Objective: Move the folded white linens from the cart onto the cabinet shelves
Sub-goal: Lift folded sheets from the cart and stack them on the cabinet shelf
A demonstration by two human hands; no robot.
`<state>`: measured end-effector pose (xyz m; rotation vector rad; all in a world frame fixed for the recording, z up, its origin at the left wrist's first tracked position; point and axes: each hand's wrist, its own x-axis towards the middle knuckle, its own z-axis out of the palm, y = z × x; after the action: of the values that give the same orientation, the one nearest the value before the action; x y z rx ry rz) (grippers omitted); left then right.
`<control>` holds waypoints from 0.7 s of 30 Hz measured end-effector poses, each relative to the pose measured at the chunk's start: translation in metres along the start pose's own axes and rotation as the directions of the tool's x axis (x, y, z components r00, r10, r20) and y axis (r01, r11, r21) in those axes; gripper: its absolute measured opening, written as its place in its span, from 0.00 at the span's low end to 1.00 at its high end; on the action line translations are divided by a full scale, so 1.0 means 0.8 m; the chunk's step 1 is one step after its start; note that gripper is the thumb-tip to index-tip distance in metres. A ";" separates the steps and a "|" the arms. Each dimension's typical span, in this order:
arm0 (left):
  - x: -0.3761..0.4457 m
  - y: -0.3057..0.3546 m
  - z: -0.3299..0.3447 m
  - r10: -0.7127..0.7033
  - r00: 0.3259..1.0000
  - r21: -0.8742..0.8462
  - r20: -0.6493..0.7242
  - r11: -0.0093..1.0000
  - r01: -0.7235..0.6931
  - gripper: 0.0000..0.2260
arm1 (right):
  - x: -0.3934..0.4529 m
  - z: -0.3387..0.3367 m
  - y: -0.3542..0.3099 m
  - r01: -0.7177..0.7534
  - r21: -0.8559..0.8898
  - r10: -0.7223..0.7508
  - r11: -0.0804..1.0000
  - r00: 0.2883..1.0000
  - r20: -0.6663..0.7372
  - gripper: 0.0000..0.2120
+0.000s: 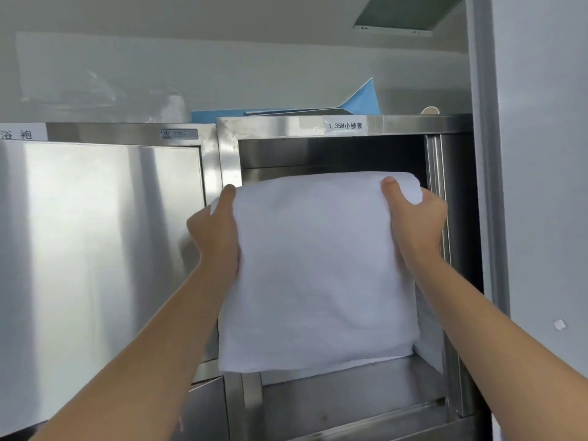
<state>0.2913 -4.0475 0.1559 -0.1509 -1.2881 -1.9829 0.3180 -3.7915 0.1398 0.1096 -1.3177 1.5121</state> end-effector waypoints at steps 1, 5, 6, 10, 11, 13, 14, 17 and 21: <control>0.002 0.004 0.001 0.018 1.000 -0.015 0.005 1.000 -0.018 0.25 | -0.004 -0.002 -0.008 0.006 0.007 -0.006 1.000 1.000 -0.017 0.24; -0.001 0.014 0.008 0.017 0.998 -0.074 0.067 0.997 -0.012 0.25 | -0.020 -0.019 -0.038 0.068 -0.018 -0.070 0.997 0.992 -0.101 0.22; -0.004 0.015 0.012 0.012 0.996 -0.085 0.084 0.996 -0.005 0.26 | -0.024 -0.025 -0.046 0.089 -0.029 -0.091 0.996 0.989 -0.115 0.22; -0.027 0.015 0.035 -0.060 0.987 -0.100 0.150 0.992 0.076 0.23 | -0.035 -0.061 -0.081 0.182 -0.116 -0.200 0.976 0.965 -0.172 0.25; -0.035 0.016 0.043 -0.077 0.983 -0.115 0.168 0.989 0.097 0.22 | -0.037 -0.072 -0.090 0.207 -0.142 -0.232 0.968 0.955 -0.184 0.25; -0.060 0.019 0.061 -0.117 0.970 -0.147 0.214 0.978 0.151 0.20 | -0.042 -0.100 -0.112 0.247 -0.207 -0.290 0.947 0.933 -0.212 0.25; -0.069 0.020 0.068 -0.121 0.967 -0.158 0.224 0.975 0.159 0.20 | -0.044 -0.110 -0.120 0.252 -0.220 -0.301 0.942 0.926 -0.226 0.25; -0.104 0.025 0.096 -0.131 0.936 -0.226 0.327 0.951 0.212 0.19 | -0.052 -0.150 -0.153 0.289 -0.320 -0.380 0.902 0.884 -0.273 0.23; -0.152 0.028 0.134 -0.162 0.871 -0.269 0.464 0.911 0.313 0.22 | -0.061 -0.207 -0.195 0.326 -0.412 -0.465 0.851 0.832 -0.301 0.24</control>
<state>0.3613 -3.9000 0.1672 -0.6615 -1.2659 -2.4780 0.5414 -3.7272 0.1465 -0.1315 -1.1232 0.8662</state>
